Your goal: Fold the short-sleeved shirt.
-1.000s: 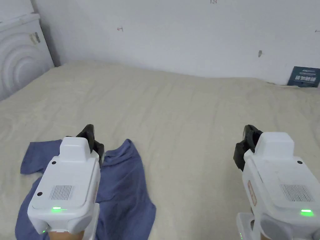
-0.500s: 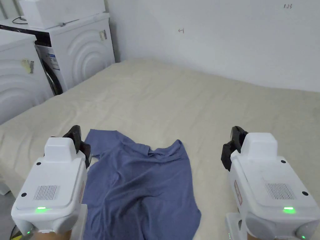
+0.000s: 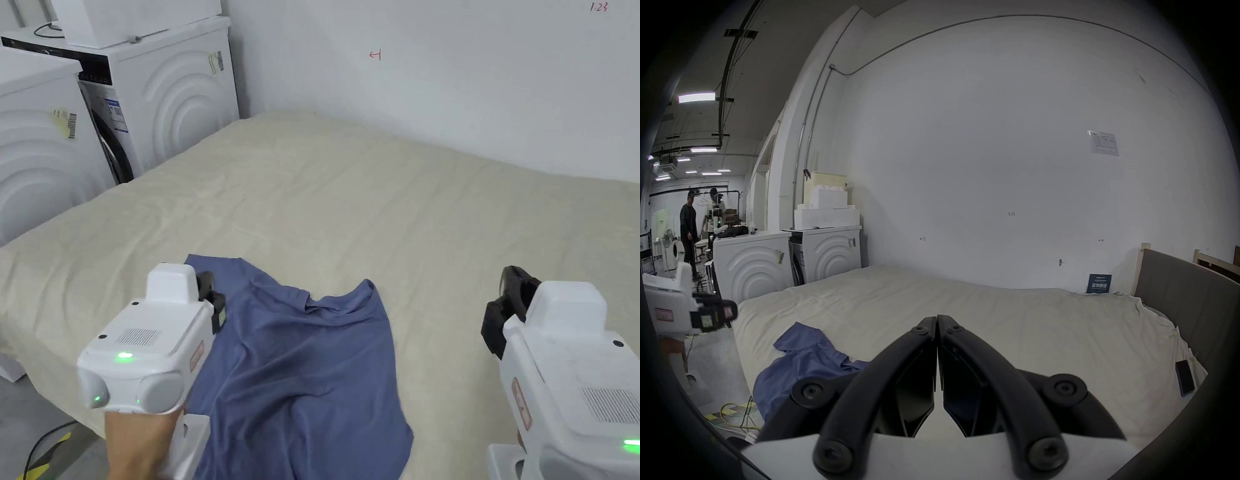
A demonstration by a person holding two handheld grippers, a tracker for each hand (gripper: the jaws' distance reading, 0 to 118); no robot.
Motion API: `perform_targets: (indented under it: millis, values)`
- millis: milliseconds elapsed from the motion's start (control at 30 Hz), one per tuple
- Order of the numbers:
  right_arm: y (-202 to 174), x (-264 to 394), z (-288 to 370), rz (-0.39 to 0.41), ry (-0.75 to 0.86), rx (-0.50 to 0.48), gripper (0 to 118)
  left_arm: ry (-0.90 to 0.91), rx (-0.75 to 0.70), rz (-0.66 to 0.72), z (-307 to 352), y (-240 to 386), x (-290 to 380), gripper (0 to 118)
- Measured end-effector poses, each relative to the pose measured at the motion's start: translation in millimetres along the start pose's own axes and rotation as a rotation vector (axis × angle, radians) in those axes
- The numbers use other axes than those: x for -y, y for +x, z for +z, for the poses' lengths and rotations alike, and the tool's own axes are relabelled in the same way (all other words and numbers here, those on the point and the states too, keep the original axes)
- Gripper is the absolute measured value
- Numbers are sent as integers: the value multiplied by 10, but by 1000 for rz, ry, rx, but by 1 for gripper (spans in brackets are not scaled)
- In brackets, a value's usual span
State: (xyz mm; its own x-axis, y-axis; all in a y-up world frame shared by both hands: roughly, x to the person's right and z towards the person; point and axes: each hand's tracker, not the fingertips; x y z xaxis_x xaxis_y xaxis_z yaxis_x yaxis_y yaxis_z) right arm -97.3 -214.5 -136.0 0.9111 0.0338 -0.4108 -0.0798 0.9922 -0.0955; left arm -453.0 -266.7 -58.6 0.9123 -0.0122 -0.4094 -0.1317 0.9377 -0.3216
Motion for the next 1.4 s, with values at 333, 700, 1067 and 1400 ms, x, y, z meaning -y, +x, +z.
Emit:
perform_targets:
  millis: [333,700,1067,1400]
  values:
    - [286,162,-128,12,-64,63,1,-438,152,14,-1084,291,329,36]
    - [564,406,-180,11,-134,115,1,-773,55,-67,-1737,472,956,105]
    - [747,492,-105,-13,-166,156,1,-753,84,-153,-1503,603,869,2]
    - [820,335,123,-19,-137,169,1,-604,169,184,-1341,241,554,0]
